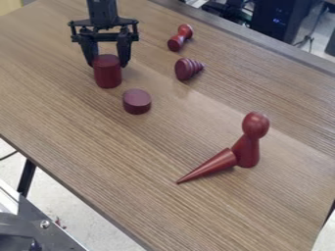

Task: Move the cylinder to the right side of the table

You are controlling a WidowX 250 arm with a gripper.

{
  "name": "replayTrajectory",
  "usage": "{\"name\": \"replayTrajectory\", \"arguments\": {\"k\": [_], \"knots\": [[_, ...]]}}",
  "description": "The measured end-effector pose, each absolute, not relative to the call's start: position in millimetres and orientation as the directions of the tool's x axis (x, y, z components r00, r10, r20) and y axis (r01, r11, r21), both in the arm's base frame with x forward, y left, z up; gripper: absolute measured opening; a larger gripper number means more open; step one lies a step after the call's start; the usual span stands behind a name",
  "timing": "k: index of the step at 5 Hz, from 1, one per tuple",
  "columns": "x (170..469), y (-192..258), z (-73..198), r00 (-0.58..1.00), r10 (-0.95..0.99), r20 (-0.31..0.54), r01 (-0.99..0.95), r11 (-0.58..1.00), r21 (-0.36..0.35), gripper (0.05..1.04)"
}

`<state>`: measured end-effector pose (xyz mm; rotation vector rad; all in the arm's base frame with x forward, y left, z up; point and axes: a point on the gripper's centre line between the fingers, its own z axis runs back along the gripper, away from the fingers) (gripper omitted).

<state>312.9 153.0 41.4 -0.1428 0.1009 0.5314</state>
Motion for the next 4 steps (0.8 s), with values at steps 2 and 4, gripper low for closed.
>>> {"name": "replayTrajectory", "arguments": {"k": [2, 4], "knots": [[334, 89, 111, 0.953, 0.301, 0.046, -0.302, 0.953, 0.018, 0.759], [357, 2, 133, 0.99, 0.031, 0.137, -0.036, 0.999, 0.038, 0.759]]}}
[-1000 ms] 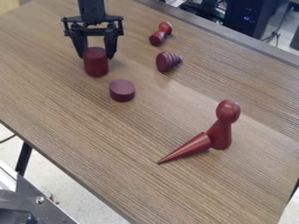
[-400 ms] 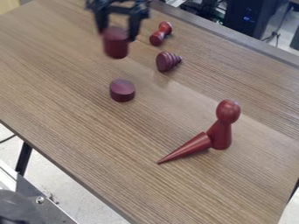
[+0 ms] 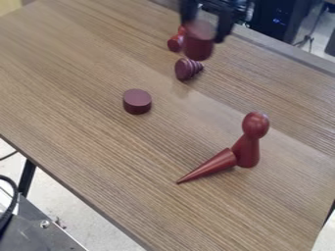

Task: Move the cylinder to the right side of the table

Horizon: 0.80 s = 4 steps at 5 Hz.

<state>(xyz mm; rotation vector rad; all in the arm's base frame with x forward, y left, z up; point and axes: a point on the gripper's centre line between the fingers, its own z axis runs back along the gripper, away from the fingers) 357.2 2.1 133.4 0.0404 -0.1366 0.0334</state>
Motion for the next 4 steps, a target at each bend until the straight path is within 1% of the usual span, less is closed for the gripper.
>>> {"name": "replayTrajectory", "arguments": {"k": [1, 2, 3, 4], "knots": [[361, -25, 117, 0.992, -0.038, 0.121, 0.04, 0.999, -0.014, 0.759], [359, -41, 95, 0.992, -0.076, 0.099, 0.084, 0.994, -0.074, 0.759], [354, -45, 75, 0.995, -0.072, 0.066, 0.078, 0.992, -0.103, 0.759], [347, -41, 64, 0.997, -0.059, 0.047, 0.064, 0.992, -0.113, 0.759]]}}
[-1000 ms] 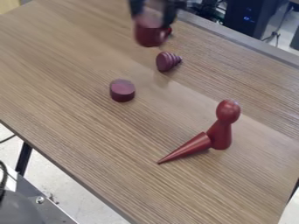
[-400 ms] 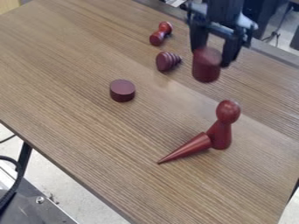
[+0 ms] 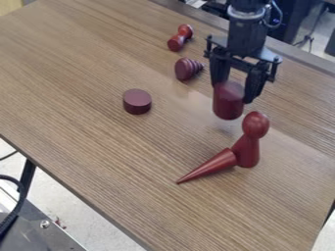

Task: Move the cylinder to the right side of the table

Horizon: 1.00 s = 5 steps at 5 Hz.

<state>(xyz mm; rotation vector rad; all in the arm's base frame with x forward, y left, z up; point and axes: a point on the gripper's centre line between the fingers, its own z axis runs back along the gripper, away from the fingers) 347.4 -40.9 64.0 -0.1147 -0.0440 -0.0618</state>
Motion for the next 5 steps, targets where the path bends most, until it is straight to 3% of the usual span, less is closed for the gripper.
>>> {"name": "replayTrajectory", "arguments": {"k": [3, 4, 5], "knots": [[344, -44, 41, 0.983, -0.181, 0.015, 0.182, 0.98, -0.086, 0.758], [344, -47, 40, 0.981, -0.195, 0.005, 0.195, 0.977, -0.087, 0.802], [344, -45, 40, 0.984, -0.18, 0.001, 0.18, 0.981, -0.071, 1.006]]}}
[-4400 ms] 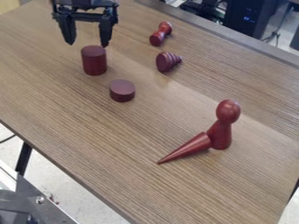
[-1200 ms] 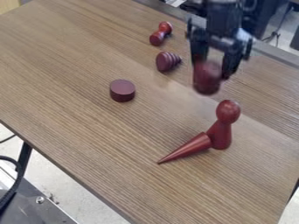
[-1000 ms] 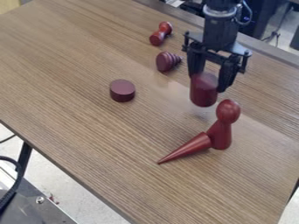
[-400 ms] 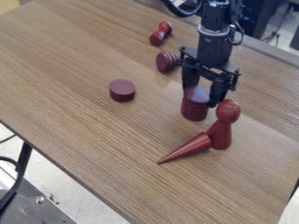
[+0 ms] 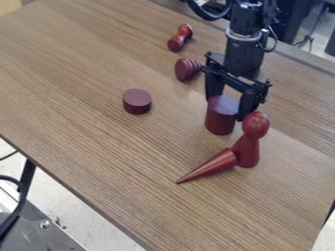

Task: Move the cylinder to the right side of the table

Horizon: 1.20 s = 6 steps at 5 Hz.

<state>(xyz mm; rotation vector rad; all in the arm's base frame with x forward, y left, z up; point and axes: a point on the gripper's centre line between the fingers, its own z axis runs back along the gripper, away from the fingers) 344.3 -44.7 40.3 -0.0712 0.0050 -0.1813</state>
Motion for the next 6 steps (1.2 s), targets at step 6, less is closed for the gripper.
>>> {"name": "replayTrajectory", "arguments": {"k": [6], "knots": [[374, 66, 118, 0.982, 0.058, 0.181, -0.055, 0.998, -0.022, 1.0]]}}
